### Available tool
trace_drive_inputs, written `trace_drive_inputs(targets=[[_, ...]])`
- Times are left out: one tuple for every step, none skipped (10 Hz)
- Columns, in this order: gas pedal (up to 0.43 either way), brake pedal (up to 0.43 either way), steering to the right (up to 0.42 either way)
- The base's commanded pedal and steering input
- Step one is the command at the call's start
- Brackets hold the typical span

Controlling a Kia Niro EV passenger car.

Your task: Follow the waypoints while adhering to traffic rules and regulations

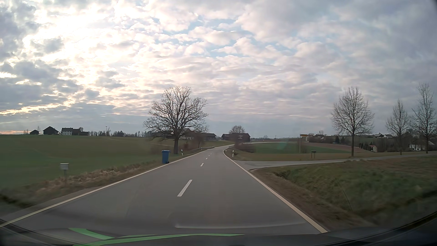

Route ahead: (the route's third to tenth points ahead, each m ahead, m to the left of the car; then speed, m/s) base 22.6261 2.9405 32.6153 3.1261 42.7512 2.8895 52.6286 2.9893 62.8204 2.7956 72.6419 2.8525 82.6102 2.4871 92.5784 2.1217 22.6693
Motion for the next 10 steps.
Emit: trace_drive_inputs(targets=[[0.197,0.0,-0.002],[0.197,0.0,-0.002],[0.189,0.0,-0.001],[0.189,0.0,-0.002],[0.189,0.0,-0.001],[0.189,0.0,-0.001],[0.189,0.0,0.0],[0.189,0.0,0.0],[0.189,0.0,0.0],[0.189,0.0,0.002]])
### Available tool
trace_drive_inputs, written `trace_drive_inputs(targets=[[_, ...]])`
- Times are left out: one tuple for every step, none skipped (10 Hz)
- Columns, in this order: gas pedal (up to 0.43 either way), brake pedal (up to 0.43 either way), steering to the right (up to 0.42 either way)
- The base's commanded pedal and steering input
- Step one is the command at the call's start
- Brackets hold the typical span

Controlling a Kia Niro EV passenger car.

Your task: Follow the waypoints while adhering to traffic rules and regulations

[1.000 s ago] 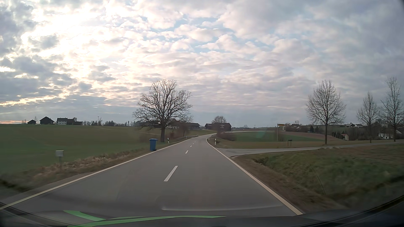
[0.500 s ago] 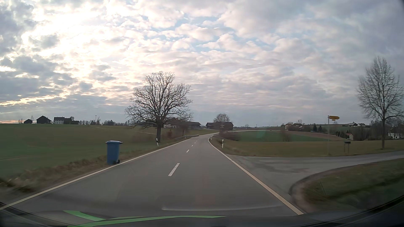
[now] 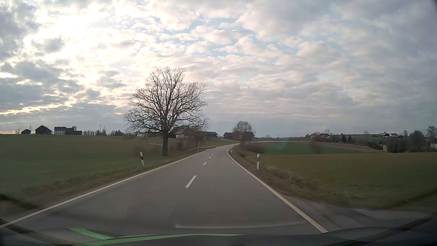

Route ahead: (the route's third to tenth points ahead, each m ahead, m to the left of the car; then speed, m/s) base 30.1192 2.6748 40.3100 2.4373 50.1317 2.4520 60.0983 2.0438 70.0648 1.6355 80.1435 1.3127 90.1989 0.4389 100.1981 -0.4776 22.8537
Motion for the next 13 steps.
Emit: trace_drive_inputs(targets=[[0.189,0.0,0.003],[0.189,0.0,0.004],[0.189,0.0,0.004],[0.189,0.0,0.004],[0.189,0.0,0.004],[0.177,0.0,0.004],[0.177,0.0,0.004],[0.177,0.0,0.004],[0.169,0.0,0.004],[0.169,0.0,0.004],[0.169,0.0,0.004],[0.169,0.0,0.004],[0.169,0.0,0.004]])
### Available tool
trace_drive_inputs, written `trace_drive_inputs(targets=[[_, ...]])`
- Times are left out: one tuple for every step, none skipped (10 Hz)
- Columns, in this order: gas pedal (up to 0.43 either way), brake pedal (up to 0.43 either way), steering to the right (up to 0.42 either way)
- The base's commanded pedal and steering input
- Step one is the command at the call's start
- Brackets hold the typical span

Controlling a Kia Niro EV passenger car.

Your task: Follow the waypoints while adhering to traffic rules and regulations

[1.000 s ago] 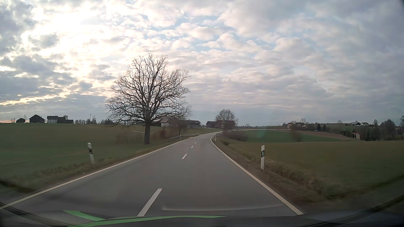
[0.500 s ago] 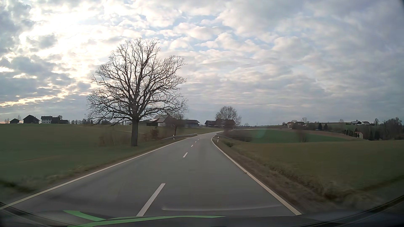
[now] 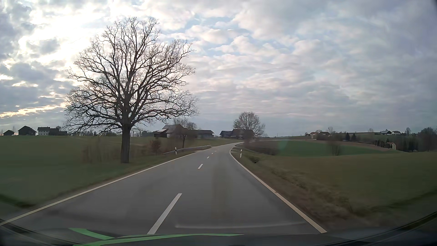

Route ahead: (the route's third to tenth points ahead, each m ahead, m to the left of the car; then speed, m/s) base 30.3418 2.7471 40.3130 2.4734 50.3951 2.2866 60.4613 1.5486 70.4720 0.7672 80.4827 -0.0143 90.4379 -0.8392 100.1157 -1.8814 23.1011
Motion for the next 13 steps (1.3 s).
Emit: trace_drive_inputs(targets=[[0.169,0.0,0.004],[0.169,0.0,0.004],[0.169,0.0,0.004],[0.169,0.0,0.004],[0.169,0.0,0.004],[0.169,0.0,0.004],[0.169,0.0,0.004],[0.169,0.0,0.004],[0.169,0.0,0.004],[0.169,0.0,0.005],[0.169,0.0,0.005],[0.169,0.0,0.005],[0.169,0.0,0.006]])
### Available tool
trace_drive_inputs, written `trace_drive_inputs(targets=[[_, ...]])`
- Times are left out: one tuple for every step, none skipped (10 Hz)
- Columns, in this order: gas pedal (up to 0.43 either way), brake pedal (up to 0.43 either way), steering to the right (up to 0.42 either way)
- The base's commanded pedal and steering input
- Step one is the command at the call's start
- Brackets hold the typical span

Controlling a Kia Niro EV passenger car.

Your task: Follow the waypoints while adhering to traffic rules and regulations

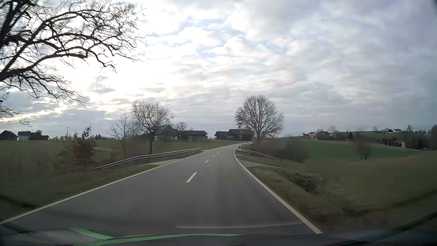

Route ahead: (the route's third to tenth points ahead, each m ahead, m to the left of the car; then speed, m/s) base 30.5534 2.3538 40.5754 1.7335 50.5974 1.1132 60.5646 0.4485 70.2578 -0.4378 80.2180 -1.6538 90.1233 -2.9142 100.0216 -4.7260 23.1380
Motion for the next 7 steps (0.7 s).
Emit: trace_drive_inputs(targets=[[0.169,0.0,0.006],[0.169,0.0,0.007],[0.169,0.0,0.008],[0.169,0.0,0.008],[0.169,0.0,0.008],[0.169,0.0,0.008],[0.169,0.0,0.008]])
